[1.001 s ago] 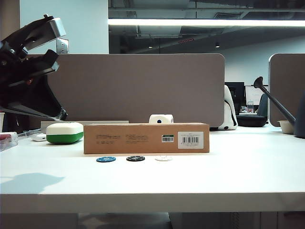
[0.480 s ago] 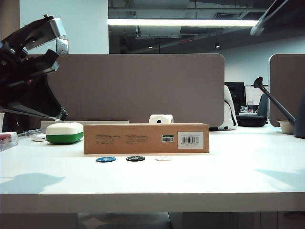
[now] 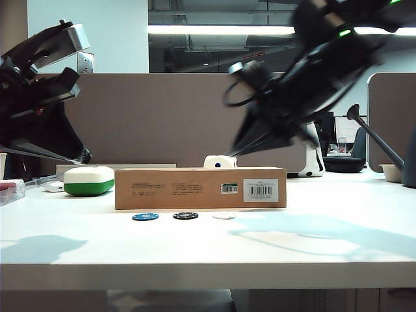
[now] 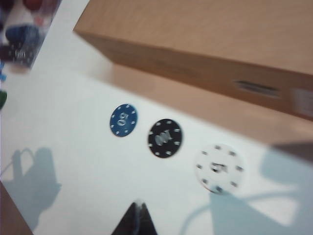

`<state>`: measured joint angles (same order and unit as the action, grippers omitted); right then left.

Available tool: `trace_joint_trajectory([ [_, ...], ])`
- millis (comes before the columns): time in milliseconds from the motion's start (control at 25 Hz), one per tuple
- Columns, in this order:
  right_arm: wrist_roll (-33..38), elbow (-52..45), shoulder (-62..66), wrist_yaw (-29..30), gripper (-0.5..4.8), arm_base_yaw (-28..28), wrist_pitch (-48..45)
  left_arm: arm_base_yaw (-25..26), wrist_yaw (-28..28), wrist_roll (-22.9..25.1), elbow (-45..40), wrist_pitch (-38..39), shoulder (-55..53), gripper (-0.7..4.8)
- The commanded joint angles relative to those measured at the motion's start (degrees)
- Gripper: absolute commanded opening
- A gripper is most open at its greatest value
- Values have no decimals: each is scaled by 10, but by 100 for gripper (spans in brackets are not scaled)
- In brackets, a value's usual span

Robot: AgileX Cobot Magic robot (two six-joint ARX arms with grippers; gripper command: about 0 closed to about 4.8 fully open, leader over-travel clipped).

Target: Push the chip with the highest value in the row forward next to the rectangular box.

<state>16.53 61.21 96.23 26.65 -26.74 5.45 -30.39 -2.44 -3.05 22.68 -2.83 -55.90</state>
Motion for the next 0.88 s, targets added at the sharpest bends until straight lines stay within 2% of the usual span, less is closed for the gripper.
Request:
trace_joint_trajectory([
  [40,-9,59,57,3,-9,-26,28,0,11,2,1,-7,1,-5],
  [280,-12,115,114,3,-9,-58,64,0,12,2,1,-7,1,-5],
  [480,-18,119,130,-6,-9,-79,65,0,12,2,1,-7,1,-5],
  [600,-34,119,136,-53,-10,-90,71,0,11,2,1,-7,1,-5],
  [881,-37,119,153,-53,-9,-93,67,0,12,2,1,-7,1,-5],
])
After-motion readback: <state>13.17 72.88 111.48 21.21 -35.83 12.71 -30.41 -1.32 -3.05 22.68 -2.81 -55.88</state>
